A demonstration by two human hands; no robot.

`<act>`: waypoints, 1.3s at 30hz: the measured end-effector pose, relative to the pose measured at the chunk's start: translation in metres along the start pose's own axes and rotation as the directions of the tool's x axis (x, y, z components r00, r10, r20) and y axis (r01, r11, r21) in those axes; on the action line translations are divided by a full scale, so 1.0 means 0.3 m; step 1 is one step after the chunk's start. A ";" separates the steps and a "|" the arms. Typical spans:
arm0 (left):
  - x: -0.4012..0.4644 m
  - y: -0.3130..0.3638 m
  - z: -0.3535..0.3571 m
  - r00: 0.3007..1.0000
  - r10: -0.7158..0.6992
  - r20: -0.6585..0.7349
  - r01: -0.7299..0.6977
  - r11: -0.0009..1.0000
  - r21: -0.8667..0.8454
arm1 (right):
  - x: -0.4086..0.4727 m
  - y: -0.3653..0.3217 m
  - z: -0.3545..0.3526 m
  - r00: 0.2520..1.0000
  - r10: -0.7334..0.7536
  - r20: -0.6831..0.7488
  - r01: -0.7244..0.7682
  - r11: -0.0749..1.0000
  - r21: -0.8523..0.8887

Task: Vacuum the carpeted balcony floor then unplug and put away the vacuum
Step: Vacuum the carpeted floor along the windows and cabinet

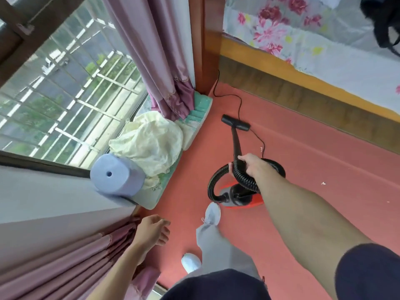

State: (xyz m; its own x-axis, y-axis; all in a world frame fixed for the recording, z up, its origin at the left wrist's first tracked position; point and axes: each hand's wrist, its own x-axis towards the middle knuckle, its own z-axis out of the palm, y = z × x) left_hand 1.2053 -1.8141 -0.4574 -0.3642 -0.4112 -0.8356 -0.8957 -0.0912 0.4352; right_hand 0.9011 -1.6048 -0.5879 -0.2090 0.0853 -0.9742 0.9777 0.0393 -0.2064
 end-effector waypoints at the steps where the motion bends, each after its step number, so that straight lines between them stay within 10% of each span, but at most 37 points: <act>1: 0.017 0.044 0.010 1.000 0.003 0.003 -0.003 1.000 0.017 | -0.030 -0.018 -0.004 0.999 0.046 -0.008 -0.046 0.999 0.011; 16: 0.117 0.480 0.159 0.977 0.136 0.162 -0.170 0.961 0.219 | -0.406 0.427 0.048 0.947 0.252 0.201 -0.260 0.966 0.012; 32: 0.352 0.660 0.059 0.979 0.067 0.192 -0.113 0.965 0.236 | -0.122 -0.257 0.234 0.999 0.048 -0.009 -0.047 0.998 0.032; 39: 0.488 0.841 0.025 0.984 0.048 0.170 -0.075 0.985 0.153 | -0.234 -0.191 0.387 0.993 -0.103 -0.054 0.101 0.994 -0.037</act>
State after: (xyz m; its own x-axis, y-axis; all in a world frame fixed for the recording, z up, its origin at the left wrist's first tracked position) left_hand 0.9241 -1.8907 -0.4725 -0.4453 -0.2546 -0.8584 -0.8943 0.0796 0.4403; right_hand 0.8624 -1.7287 -0.5182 -0.3091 0.1348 -0.9414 0.9502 0.0841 -0.2999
